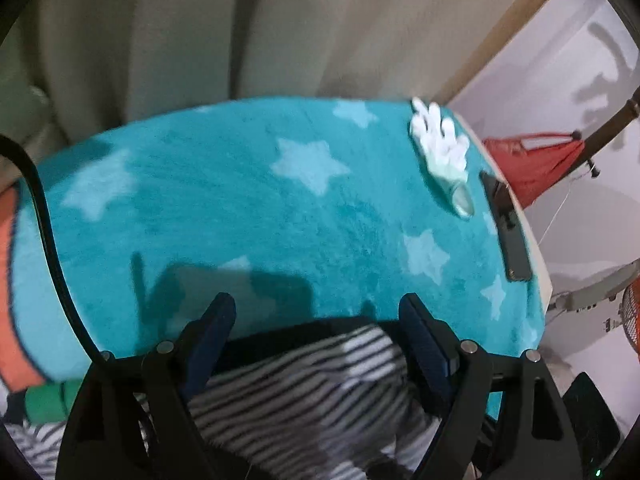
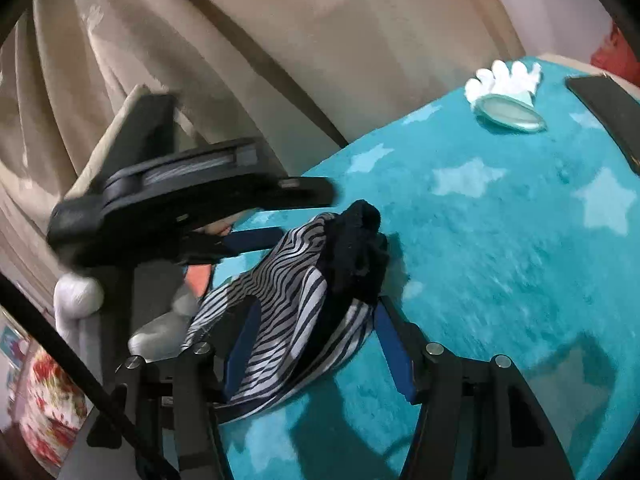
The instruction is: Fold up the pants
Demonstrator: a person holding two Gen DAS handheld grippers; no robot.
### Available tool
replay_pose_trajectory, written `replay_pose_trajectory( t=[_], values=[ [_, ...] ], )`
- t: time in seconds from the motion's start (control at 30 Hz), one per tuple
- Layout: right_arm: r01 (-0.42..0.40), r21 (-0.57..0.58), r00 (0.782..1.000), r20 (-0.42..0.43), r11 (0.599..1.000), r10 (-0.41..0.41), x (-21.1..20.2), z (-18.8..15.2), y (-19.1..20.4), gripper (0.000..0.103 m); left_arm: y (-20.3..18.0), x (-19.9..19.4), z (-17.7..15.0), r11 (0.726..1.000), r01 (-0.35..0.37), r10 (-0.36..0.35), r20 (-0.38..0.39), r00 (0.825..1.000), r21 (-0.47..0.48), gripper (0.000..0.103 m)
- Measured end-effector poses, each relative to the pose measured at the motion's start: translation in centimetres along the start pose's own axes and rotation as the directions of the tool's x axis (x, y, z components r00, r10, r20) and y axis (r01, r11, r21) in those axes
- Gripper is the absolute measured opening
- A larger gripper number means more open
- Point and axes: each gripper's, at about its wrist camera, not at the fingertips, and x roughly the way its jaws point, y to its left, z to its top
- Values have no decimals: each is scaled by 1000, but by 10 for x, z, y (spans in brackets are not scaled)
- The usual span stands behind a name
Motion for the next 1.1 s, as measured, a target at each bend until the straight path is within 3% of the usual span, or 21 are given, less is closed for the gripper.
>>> replay_pose_trajectory(
  t=[0.03, 0.07, 0.1, 0.13, 0.17, 0.2, 0.33, 0.47, 0.6, 0.7, 0.77, 0.83, 0.93, 1.0, 1.1],
  values=[
    [5, -1, 1000, 0, 1000, -5, 3, 1, 0, 40, 0, 4, 0, 1000, 16, -16, -14, 1000, -1, 80],
    [4, 6, 1000, -8, 1000, -4, 6, 1, -2, 25, 0, 5, 0, 1000, 26, -26, -16, 1000, 8, 71],
    [-8, 22, 1000, -19, 1000, 9, 9, 1, -6, 23, -1, 4, -1, 999, 29, -29, -13, 1000, 21, 62],
    [-27, 39, 999, -18, 999, 28, 10, 1, -10, 20, 0, 4, -3, 998, 56, -56, -30, 998, 23, 43],
    [-43, 41, 999, -12, 998, 43, 10, 2, -10, 18, 4, 2, -4, 996, 94, -94, -45, 995, 6, 35],
    [-48, 28, 999, -9, 998, 48, 9, 2, -8, 17, 6, 0, -5, 993, 113, -114, -40, 993, -12, 34],
    [-56, -76, 998, 10, 996, 57, 6, 9, 20, 17, 25, -37, -20, 990, 114, -107, 83, 991, -88, 36],
    [-69, -230, 997, -2, 971, 71, 10, 13, 65, 17, 58, -95, -50, 975, 102, -53, 244, 968, -195, 46],
    [-109, -432, 993, -82, 895, 82, 29, -6, 122, 17, 85, -153, -94, 970, -13, 98, 346, 933, -242, 59],
    [-149, -540, 980, -190, 828, 52, 56, -35, 152, 24, 104, -187, -131, 960, -85, 188, 387, 903, -267, 65],
    [-189, -554, 965, -256, 811, 50, 67, -50, 162, 32, 119, -207, -157, 952, -100, 218, 407, 887, -290, 71],
    [-259, -528, 944, -317, 809, 94, 63, -59, 165, 34, 137, -222, -178, 938, -119, 259, 428, 866, -326, 72],
    [-279, -495, 947, -283, 823, 151, 37, -49, 161, 39, 165, -241, -210, 903, -153, 340, 450, 826, -401, 73],
    [-236, -473, 963, -233, 849, 138, 28, -34, 156, 39, 184, -246, -223, 876, -154, 376, 448, 811, -456, 73],
    [-122, -447, 985, -167, 886, 52, 33, -16, 156, 39, 209, -252, -238, 842, -116, 389, 445, 807, -526, 73]
  ],
)
